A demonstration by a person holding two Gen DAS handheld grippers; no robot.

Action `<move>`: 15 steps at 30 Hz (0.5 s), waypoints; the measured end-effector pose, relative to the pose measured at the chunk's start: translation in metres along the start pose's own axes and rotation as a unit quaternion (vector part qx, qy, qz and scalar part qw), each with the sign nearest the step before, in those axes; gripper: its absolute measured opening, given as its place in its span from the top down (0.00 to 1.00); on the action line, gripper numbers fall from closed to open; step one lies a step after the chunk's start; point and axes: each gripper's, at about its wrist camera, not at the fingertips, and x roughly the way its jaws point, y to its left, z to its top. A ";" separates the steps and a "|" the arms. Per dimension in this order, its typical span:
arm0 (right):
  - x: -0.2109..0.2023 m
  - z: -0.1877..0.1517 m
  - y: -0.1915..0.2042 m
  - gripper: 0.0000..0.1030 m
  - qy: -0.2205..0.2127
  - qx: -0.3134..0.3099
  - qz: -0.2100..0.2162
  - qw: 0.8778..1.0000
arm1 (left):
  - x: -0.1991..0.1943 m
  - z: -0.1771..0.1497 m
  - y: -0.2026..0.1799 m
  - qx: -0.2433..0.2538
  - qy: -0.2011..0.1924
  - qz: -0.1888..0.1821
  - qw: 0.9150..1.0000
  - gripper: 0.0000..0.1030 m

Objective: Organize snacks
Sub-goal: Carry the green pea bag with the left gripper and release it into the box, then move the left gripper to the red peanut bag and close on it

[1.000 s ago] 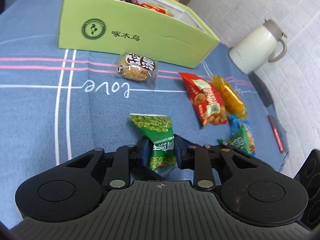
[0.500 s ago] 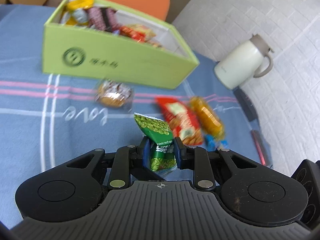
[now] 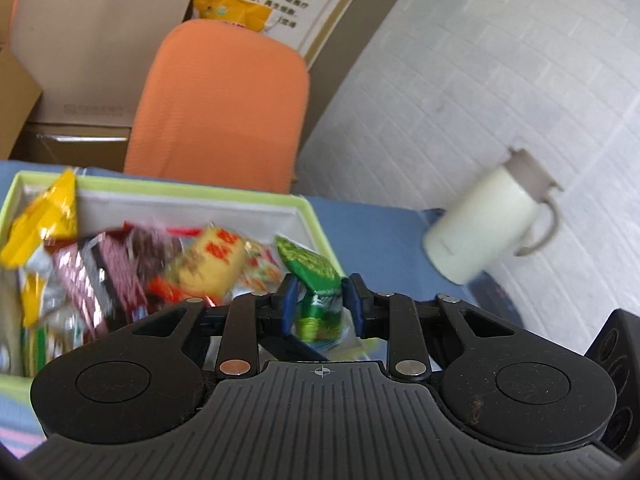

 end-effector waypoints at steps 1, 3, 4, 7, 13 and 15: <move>0.002 0.000 -0.004 0.37 0.000 0.004 -0.009 1.000 | 0.005 0.002 0.003 0.005 -0.006 0.006 1.000 0.83; -0.011 0.000 -0.013 0.33 -0.012 0.014 -0.016 1.000 | 0.000 0.003 0.011 -0.006 -0.013 0.000 1.000 0.68; -0.023 -0.002 -0.016 0.30 -0.025 0.016 -0.018 0.999 | -0.008 0.001 0.013 -0.008 -0.022 -0.011 1.000 0.68; -0.065 -0.019 -0.014 0.08 -0.050 0.011 -0.036 0.998 | -0.037 -0.011 0.011 0.003 -0.045 -0.006 0.999 0.57; -0.088 -0.075 0.000 0.09 0.021 0.019 -0.017 0.999 | -0.075 -0.079 0.008 0.013 -0.034 -0.021 0.999 0.46; -0.076 -0.091 0.003 0.09 0.056 0.034 -0.016 0.998 | -0.073 -0.103 0.014 0.001 -0.014 -0.004 1.000 0.46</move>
